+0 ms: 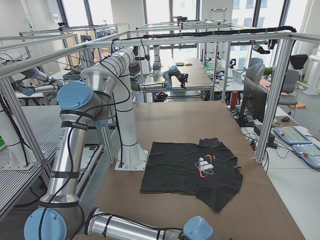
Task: Fold clothes
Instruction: 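Move the right gripper in toward the black t-shirt's sleeve, then lower the right gripper over the sleeve nearest it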
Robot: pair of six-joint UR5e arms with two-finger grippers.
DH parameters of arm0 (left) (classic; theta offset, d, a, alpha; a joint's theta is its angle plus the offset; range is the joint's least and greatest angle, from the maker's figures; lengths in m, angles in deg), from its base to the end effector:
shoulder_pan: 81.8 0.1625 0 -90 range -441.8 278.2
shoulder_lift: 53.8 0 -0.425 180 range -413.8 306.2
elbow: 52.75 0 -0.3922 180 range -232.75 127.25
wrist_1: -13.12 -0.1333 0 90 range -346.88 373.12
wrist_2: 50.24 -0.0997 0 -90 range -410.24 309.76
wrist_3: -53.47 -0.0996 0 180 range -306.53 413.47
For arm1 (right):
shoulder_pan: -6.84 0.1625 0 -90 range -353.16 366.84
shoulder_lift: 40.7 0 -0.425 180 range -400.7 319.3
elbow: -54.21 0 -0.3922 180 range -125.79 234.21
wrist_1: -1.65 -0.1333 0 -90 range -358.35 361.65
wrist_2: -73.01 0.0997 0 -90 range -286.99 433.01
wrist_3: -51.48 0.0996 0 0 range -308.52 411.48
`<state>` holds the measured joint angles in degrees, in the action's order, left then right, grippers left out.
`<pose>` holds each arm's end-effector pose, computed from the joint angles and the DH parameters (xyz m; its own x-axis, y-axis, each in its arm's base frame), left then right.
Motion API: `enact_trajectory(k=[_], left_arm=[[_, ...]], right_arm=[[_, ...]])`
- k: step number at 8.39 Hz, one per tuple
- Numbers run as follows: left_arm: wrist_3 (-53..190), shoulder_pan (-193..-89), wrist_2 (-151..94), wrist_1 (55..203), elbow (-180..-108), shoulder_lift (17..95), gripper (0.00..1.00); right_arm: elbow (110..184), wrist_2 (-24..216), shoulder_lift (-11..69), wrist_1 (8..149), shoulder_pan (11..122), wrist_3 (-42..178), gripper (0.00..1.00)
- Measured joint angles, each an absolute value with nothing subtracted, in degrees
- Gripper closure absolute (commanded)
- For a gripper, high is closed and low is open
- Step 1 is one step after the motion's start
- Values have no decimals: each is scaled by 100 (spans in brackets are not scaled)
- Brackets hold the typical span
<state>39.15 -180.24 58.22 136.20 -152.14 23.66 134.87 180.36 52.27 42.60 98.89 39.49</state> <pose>-0.1642 -0.4132 0.6310 0.9630 0.2286 -0.1425 -0.1146 0.8264 0.5513 0.1213 -0.4939 0.6871 0.9453 -0.3073 0.1095 0.1714 0.7534 0.6348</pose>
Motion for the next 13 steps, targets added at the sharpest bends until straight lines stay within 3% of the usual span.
enact_trajectory(k=[3,5,10,13], left_arm=[[3915,-18024,5827,13627,-15221,2363,0],[3916,-18024,5858,13636,-15223,2363,0],[4000,-18010,5993,13625,-15224,2371,0],[4010,-17930,5990,13610,-15227,2386,0]], right_arm=[[13492,18571,5140,4269,9824,4528,6],[13505,18954,4861,4270,9277,6262,6],[13878,19127,4271,4222,7146,10704,26],[13885,19016,3956,4379,6428,11438,31]])
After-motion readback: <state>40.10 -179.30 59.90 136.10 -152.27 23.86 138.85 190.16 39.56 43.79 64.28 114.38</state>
